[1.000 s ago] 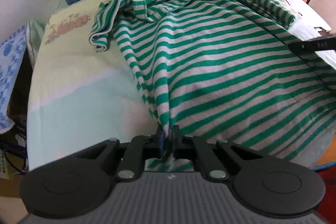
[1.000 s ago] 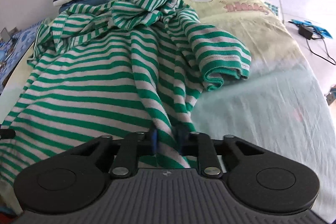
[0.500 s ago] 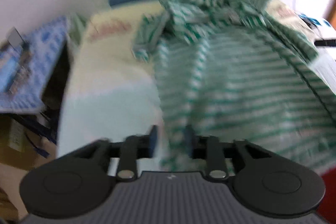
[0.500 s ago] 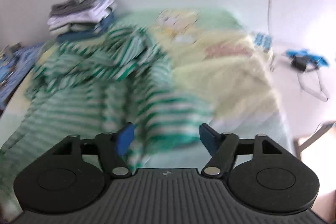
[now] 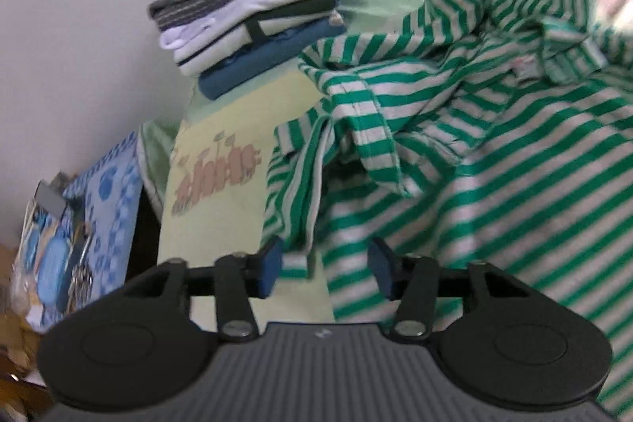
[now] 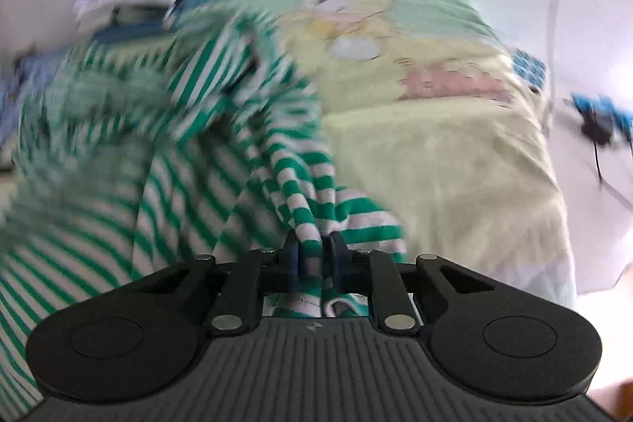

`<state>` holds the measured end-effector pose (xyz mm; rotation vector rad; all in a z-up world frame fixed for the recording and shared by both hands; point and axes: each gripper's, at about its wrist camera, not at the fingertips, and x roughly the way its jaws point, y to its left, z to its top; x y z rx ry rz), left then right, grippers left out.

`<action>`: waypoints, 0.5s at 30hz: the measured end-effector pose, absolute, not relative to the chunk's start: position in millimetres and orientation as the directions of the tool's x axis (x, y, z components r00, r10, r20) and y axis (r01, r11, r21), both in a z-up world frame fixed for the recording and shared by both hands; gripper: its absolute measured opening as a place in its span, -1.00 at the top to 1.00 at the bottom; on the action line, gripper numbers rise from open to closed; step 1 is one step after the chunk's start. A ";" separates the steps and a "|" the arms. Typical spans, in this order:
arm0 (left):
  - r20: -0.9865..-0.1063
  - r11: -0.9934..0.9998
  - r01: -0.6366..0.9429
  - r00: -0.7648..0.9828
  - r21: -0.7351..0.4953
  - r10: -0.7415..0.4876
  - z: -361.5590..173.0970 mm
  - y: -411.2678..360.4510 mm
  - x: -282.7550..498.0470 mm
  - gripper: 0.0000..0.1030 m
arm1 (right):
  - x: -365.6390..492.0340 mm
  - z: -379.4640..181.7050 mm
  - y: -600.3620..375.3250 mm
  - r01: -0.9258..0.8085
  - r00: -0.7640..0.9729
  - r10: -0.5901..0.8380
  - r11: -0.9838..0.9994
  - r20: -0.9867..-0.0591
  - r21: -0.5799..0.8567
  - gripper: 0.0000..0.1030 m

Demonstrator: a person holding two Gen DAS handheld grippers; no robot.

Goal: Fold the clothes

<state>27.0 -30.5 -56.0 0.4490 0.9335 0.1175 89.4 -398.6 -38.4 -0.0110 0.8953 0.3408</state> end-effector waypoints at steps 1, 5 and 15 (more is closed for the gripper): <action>-0.754 0.898 0.097 0.587 0.428 0.296 -59.9 -26.3 34.4 0.52 | 93.7 -30.7 -404.6 -0.266 0.596 0.276 0.954 -0.754 0.139 0.75; -0.754 0.913 0.051 0.582 0.405 0.302 -56.5 1.7 60.9 0.90 | 114.9 -2.4 -428.0 -0.151 0.683 0.195 0.981 -0.704 0.124 0.76; -0.715 0.898 -0.070 0.580 0.434 0.390 -38.8 62.8 111.6 0.90 | 165.1 -23.0 -465.0 0.114 0.701 -0.101 0.993 -0.706 -0.029 0.73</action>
